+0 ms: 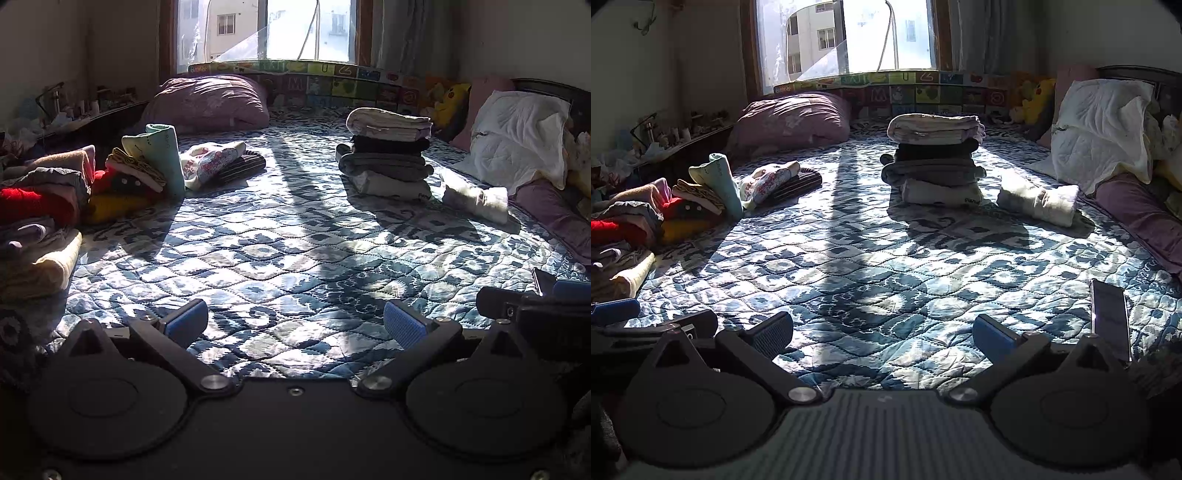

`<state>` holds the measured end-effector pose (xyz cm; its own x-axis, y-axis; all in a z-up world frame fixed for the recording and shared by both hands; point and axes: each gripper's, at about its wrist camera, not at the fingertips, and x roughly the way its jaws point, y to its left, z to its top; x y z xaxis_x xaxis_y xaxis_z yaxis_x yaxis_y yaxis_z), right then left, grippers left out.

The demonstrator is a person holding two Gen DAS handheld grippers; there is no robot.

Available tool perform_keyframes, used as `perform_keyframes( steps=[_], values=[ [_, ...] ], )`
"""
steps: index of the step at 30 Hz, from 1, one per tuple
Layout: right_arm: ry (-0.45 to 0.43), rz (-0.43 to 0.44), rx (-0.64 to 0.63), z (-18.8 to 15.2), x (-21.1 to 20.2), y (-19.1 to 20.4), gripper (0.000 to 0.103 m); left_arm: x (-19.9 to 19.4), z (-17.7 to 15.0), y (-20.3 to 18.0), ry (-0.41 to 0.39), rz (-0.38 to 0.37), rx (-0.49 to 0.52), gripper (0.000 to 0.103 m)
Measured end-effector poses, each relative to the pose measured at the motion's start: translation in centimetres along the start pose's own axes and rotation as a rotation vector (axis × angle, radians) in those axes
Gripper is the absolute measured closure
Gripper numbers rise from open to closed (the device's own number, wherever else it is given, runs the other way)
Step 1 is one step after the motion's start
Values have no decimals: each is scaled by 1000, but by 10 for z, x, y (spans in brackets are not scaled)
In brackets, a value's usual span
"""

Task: Fold clothes
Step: 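Move both tools toward the rolled white floral garment beside the stack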

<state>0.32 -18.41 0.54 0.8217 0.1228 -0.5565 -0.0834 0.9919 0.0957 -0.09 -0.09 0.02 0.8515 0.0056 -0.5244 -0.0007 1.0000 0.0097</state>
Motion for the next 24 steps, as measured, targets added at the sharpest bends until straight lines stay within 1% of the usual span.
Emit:
perform_keyframes(
  steps=[3,5,7,9,24],
  values=[
    [0,1,0,0,0,0,0,-3,-1,-3,8,-3,-5,1],
    [0,2,1,0,-1,0,0,-3,-3,-7,19,8,0,1],
    [0,3,1,0,-1,0,0,0,-1,3,50,-15,-33,1],
    [0,4,1,0,-1,0,0,2,0,1,55,-13,-31,1],
    [-2,1,4,-2,-3,-1,0,-2,0,4,52,-22,-38,1]
  ],
)
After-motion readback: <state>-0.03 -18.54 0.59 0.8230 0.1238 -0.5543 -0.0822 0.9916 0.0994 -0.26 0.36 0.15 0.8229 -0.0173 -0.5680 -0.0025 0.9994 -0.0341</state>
